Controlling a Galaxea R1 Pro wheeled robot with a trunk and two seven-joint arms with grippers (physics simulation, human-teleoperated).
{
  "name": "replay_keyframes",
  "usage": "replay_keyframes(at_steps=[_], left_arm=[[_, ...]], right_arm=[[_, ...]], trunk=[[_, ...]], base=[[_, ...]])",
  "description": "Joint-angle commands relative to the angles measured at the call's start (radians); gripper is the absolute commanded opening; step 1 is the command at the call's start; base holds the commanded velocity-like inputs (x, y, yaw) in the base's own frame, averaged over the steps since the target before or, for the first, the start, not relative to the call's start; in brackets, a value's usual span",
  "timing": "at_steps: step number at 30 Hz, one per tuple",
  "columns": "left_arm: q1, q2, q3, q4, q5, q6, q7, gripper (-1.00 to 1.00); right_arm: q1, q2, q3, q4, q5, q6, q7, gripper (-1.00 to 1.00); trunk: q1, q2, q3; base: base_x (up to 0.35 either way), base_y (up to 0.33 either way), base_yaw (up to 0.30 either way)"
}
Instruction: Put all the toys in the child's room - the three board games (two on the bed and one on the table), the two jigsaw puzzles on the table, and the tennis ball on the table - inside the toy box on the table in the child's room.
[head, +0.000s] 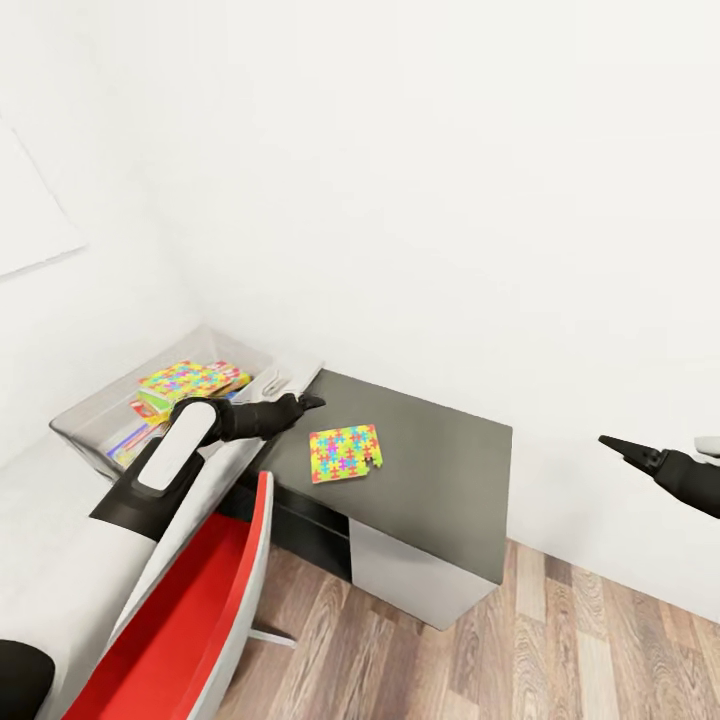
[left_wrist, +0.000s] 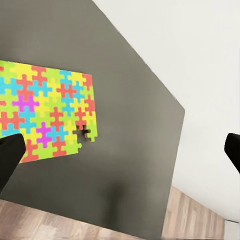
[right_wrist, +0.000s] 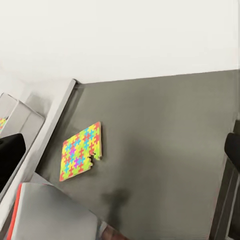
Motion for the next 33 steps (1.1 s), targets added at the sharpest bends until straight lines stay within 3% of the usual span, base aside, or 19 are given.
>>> replay_keyframes(at_steps=[1,5,13,20,33], left_arm=[[0.014,0.001,-0.003,0.009,0.011,-0.008,0.012,1.0],[0.046,-0.003,-0.007,0.021,0.007,-0.029,0.015,1.0],[0.08,-0.007,-0.008,0.028,0.005,-0.045,0.061,1.0],[0.082,-0.009,-0.009,0.03,0.005,-0.049,0.103,1.0],[0.056,-0.007,-0.003,0.03,0.006,-0.04,0.117,1.0]], right_arm=[[0.0,0.0,-0.001,0.0,0.009,0.004,0.01,1.0],[0.002,0.0,0.004,0.0,0.009,0.004,0.01,1.0],[0.004,0.0,0.056,0.0,0.01,0.004,0.01,1.0],[0.004,0.0,0.065,0.0,0.01,0.004,0.01,1.0],[0.004,0.0,0.061,0.0,0.01,0.004,0.01,1.0]], trunk=[[0.001,-0.002,-0.002],[0.001,-0.002,-0.001],[0.001,-0.002,-0.001],[0.001,-0.002,-0.001],[0.001,-0.002,-0.001]], base=[[0.0,0.0,-0.033],[0.0,0.0,-0.017],[0.02,0.0,-0.004],[0.187,0.0,-0.001],[0.058,0.0,0.0]])
